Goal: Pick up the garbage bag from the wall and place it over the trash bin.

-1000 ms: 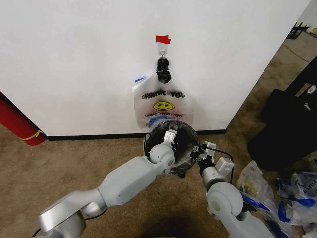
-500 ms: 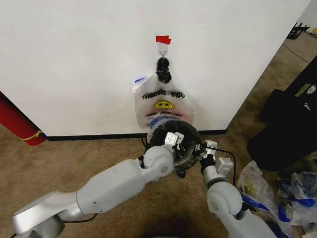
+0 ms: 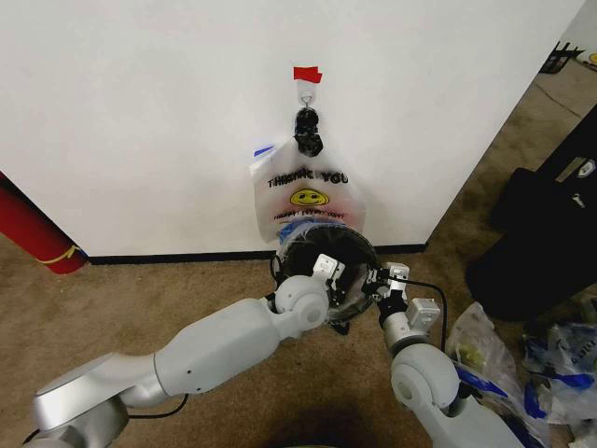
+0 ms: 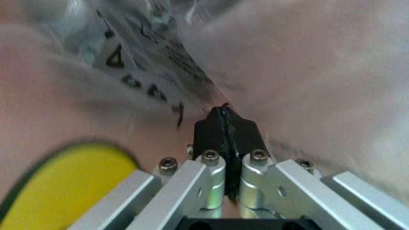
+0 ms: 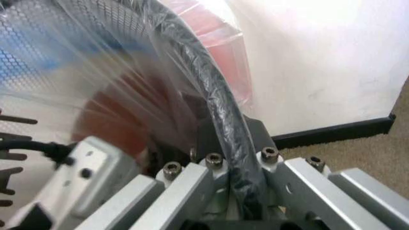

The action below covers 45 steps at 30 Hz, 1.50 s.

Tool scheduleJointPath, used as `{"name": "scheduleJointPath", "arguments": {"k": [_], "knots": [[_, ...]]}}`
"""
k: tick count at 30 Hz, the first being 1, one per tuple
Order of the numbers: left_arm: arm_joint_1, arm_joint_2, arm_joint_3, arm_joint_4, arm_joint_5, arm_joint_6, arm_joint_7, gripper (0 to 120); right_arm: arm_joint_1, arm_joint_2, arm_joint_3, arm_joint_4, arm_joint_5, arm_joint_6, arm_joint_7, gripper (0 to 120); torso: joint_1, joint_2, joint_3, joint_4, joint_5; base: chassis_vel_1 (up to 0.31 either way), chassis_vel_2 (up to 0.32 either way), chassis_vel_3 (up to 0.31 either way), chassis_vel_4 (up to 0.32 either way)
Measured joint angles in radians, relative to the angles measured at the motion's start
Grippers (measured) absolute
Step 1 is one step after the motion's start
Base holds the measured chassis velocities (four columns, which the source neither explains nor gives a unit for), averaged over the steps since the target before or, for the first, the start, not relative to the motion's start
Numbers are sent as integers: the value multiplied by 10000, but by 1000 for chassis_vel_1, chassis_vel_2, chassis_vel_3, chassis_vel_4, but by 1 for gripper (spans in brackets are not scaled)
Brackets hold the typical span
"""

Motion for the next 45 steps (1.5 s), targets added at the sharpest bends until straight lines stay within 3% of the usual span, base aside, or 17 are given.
{"name": "scheduleJointPath", "arguments": {"k": [8, 22, 26, 30, 37, 39, 43, 45], "knots": [[-95, -193, 201, 477, 145, -43, 195, 0, 47, 80, -21, 42, 246, -81, 99, 0, 0, 0, 0, 0, 0, 0, 0, 0, 0], [-241, -521, 523, 1413, 1609, -661, 710, 0, -160, 229, -6, 254, 366, -173, 164, 0, 0, 0, 0, 1, 0, 0, 0, 0, 0], [-229, -336, 275, 849, 1567, -1279, 945, 0, -42, 334, 51, 35, 852, -204, 354, 0, 0, 0, 0, -2, 1, 0, 0, 0, 0], [-238, 22, 249, 211, 1441, -1368, 964, 0, 132, 415, 84, -65, 1266, -296, 509, 0, 0, 0, 0, 0, -1, 0, 0, 0, 0], [-361, 1336, 314, -1652, 1421, -1696, 1577, 0, 231, 453, 205, -310, 1837, -482, 728, 0, 0, 0, 0, 0, 0, 0, 0, 0, 0], [-169, 1876, -1, -2529, 1254, -1704, 1731, 0, 234, 453, 295, -407, 2032, -523, 798, 0, 0, 0, 0, 0, -2, 0, 0, 0, 0], [194, 2258, -512, -3282, 968, -1724, 1809, 0, 208, 452, 311, -423, 2084, -535, 808, 0, 0, 0, 0, 1, -2, 0, 0, 0, 0], [737, 2673, -1197, -4029, 579, -1909, 2033, 0, 181, 444, 327, -423, 2138, -550, 809, 0, 0, 1, -1, -1, -2, 0, 0, 0, 0]]}}
